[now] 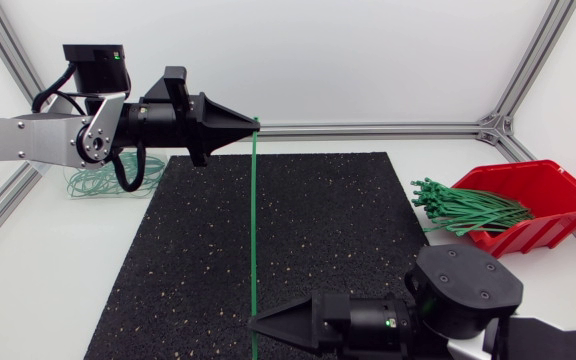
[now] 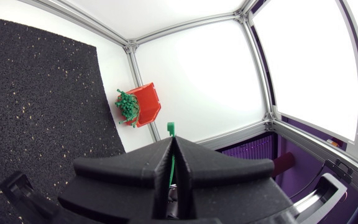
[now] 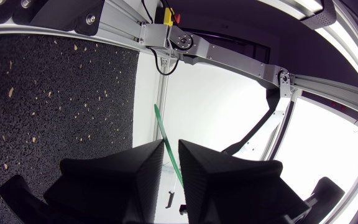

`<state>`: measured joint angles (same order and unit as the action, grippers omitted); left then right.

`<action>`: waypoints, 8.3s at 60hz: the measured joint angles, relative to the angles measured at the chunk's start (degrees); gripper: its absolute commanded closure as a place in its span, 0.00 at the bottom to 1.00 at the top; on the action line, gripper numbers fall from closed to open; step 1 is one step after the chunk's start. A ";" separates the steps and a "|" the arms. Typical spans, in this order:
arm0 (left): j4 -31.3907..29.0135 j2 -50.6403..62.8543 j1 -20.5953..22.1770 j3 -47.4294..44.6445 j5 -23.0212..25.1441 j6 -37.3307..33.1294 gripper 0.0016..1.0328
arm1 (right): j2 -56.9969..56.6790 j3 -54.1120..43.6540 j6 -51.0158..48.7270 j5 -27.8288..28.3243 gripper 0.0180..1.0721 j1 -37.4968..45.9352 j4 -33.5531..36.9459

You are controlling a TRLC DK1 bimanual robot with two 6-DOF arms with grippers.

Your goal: Take a green cable tie from the red box, thread the tail through the head to close it, then place it in the transparent bin on the left.

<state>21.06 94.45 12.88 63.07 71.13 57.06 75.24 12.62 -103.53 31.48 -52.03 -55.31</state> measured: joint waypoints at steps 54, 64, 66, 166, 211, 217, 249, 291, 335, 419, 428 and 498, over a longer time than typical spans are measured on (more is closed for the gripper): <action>0.04 -0.42 0.00 -0.02 0.02 0.00 0.96 | 0.00 0.00 0.00 -0.20 0.90 1.07 0.00; 0.04 -0.44 0.33 -0.02 0.00 0.00 0.96 | 0.00 0.00 0.00 -0.20 0.91 1.14 -0.02; 0.04 -0.44 0.46 -0.02 0.00 0.00 0.96 | 0.00 0.00 0.00 -0.20 0.91 1.14 0.00; 1.95 -7.50 1.55 -5.29 -0.68 -0.02 0.96 | 2.58 5.35 67.10 13.81 0.95 9.77 4.98; 1.92 -13.03 2.43 -9.11 -1.53 -0.11 0.96 | 2.19 24.09 115.60 48.92 0.95 18.32 34.99; 1.90 -14.23 2.58 -10.10 -2.32 -0.74 0.96 | -1.11 24.13 119.75 49.05 0.95 15.47 37.57; 1.92 -32.79 11.56 -22.80 -14.58 -10.21 0.96 | -10.14 30.47 152.23 47.80 0.95 13.99 37.88; 1.81 -37.20 15.91 -27.76 -21.73 -17.35 0.96 | -11.56 44.35 160.58 42.97 0.95 15.85 72.41; 3.17 -46.36 26.08 -31.12 -39.30 -26.12 0.96 | -6.10 53.40 161.65 39.15 0.95 18.40 85.83; 6.01 -48.54 28.02 -33.57 -47.65 -27.69 0.96 | -5.25 53.40 161.89 38.71 0.95 19.06 87.56; 5.97 -49.09 30.12 -33.57 -49.27 -27.06 0.96 | -7.45 53.42 162.00 37.75 0.95 18.34 88.59; 2.75 -50.21 42.18 -29.88 -60.98 -28.59 0.96 | -16.31 51.95 162.09 36.15 0.95 15.96 91.36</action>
<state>23.81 44.25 55.07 33.19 10.15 28.47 58.94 64.58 58.57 67.64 -36.07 36.05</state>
